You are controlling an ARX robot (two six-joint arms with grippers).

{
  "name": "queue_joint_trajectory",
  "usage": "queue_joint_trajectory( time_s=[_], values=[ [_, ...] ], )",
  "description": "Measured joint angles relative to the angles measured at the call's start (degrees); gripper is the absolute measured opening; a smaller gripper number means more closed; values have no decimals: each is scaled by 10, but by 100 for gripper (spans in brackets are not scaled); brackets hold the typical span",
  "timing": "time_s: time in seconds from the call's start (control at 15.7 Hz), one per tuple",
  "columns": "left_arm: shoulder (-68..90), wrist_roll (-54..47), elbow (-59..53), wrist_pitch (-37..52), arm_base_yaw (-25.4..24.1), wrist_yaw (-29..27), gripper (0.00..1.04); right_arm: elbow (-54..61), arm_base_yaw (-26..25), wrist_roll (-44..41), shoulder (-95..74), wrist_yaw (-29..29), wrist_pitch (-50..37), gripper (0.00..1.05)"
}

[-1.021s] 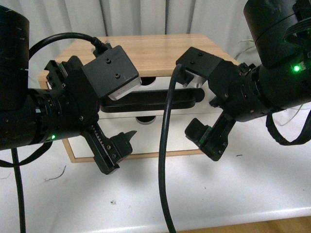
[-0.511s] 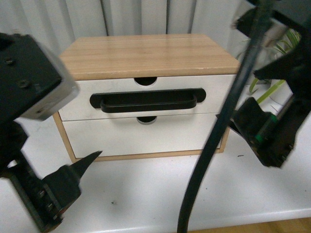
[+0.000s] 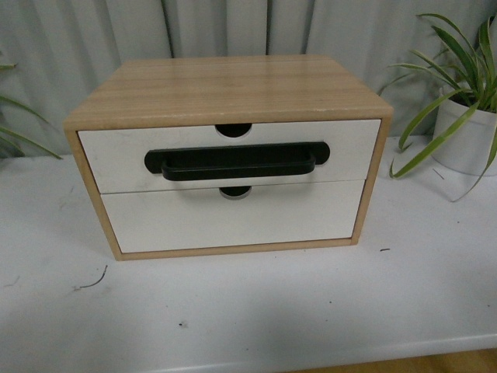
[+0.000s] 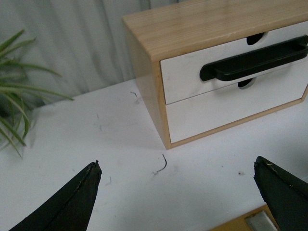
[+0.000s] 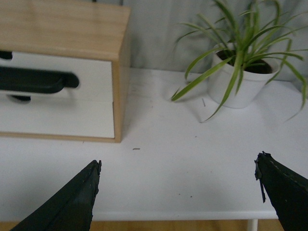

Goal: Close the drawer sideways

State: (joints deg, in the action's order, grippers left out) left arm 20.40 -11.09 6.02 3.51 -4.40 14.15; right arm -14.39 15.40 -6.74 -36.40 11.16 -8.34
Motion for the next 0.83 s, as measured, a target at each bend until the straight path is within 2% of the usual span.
queue_joint_trajectory(
  time_s=[0.13,0.32,0.38,0.45,0.51,0.7,0.77,0.83],
  values=[
    [-68,47,-21,-61,-55,26,98,42,3,45,83,50,-5,98],
    [-68,62,-21,-59,-54,30,98,45,3,67,84,51,-5,98],
    [-88,76,-42,-2,-19,-37,91,65,-2,67,85,41,-78,91],
    [-170,92,-52,-55,40,-98,78,88,-18,67,108,23,-111,78],
    [-198,97,-50,-21,49,-128,66,96,-40,67,126,7,-103,65],
    [-199,107,-54,-34,45,-142,28,114,-79,67,172,-34,-73,27],
    [-199,107,-54,-39,45,-142,15,116,-101,68,189,-65,-60,14],
    [-199,107,-54,-37,45,-141,2,120,-149,67,206,-103,-52,2]
  ],
)
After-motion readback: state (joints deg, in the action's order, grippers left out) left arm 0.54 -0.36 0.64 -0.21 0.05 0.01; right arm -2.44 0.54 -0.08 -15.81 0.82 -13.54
